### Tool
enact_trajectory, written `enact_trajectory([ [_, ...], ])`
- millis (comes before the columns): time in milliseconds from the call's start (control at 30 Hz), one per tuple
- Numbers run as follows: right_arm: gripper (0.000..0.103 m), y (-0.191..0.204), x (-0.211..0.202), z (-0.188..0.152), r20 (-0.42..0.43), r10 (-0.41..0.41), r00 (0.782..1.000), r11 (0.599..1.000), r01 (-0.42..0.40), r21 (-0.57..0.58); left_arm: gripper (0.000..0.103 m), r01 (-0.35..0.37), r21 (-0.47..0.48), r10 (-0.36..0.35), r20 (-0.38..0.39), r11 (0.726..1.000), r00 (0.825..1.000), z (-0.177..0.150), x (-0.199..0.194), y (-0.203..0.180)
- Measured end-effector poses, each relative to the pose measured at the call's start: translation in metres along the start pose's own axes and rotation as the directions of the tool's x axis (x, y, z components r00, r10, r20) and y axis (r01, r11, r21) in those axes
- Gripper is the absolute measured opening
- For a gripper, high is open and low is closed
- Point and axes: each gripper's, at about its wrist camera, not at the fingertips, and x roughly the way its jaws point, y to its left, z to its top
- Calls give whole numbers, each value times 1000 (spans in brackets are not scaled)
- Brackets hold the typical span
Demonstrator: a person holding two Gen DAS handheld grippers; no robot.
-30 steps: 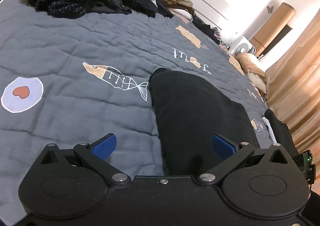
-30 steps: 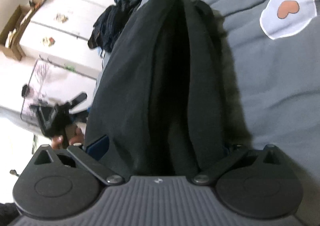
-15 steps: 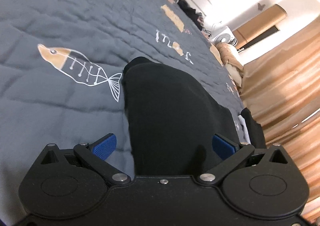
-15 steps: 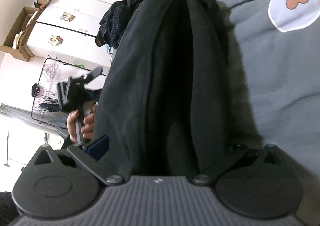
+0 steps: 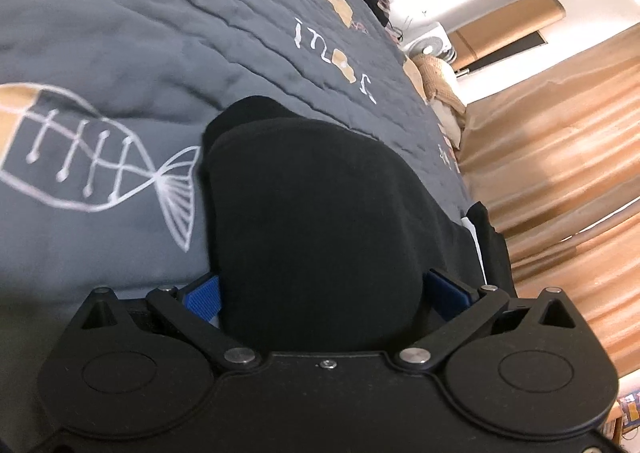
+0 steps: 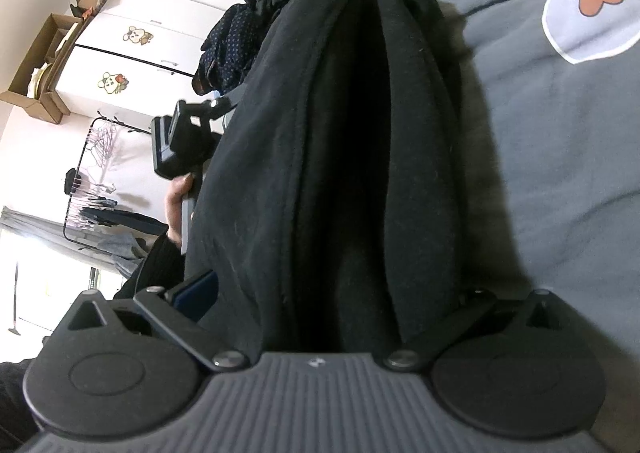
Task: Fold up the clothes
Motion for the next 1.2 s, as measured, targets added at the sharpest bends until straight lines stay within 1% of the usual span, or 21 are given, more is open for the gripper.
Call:
enact_trajectory([
  [133,103,2,3,0,4,-2,1000,1000,2,14,103,-14,12,15,-47,1000,999,6,6,-7],
  [333,103,9,8,3,-36,44,998,998,-42,50,102,42,59,-37,-77,997,996,2,7,-9],
  [433,103,8,17,3,-31,16,999,999,-14,35,102,39,57,-34,-81,998,996,1,16,-3],
  [533,103,14,25,4,-26,-16,1000,1000,17,19,103,26,93,-19,-79,995,997,3,24,-11],
  [600,103,15,26,3,-22,-19,1000,1000,20,17,98,19,125,-8,-83,992,997,3,25,-16],
  [667,103,15,26,2,-11,-16,1000,1000,16,25,78,8,147,4,-85,989,996,2,22,-16],
  [700,103,14,25,1,-1,-17,1000,999,17,36,73,4,153,9,-82,988,997,1,19,-15],
  [733,101,15,25,1,8,-24,1000,999,23,43,64,-1,168,15,-81,986,997,-1,16,-15],
  [767,96,16,26,2,12,-35,999,998,35,46,60,-10,184,24,-74,983,997,-3,14,-17],
  [800,81,16,26,2,14,-51,999,998,50,46,58,-17,198,31,-65,980,997,-5,11,-19],
  [867,65,18,25,4,13,-86,996,995,85,43,50,-32,227,45,-50,973,998,-8,7,-25],
  [900,58,19,23,4,14,-89,996,995,88,43,49,-40,244,52,-44,969,998,-9,6,-30],
  [967,52,22,21,4,16,-96,995,995,95,42,44,-56,273,66,-25,960,998,-9,3,-40],
  [1000,49,26,20,3,18,-105,994,994,104,32,44,-64,283,72,-18,957,997,-10,0,-45],
  [1100,46,36,19,2,25,-124,992,992,124,-3,42,-76,303,79,4,950,997,-12,-8,-57],
  [1200,43,40,16,0,40,-117,992,993,118,-20,41,-82,317,78,25,945,997,-14,-17,-69],
])
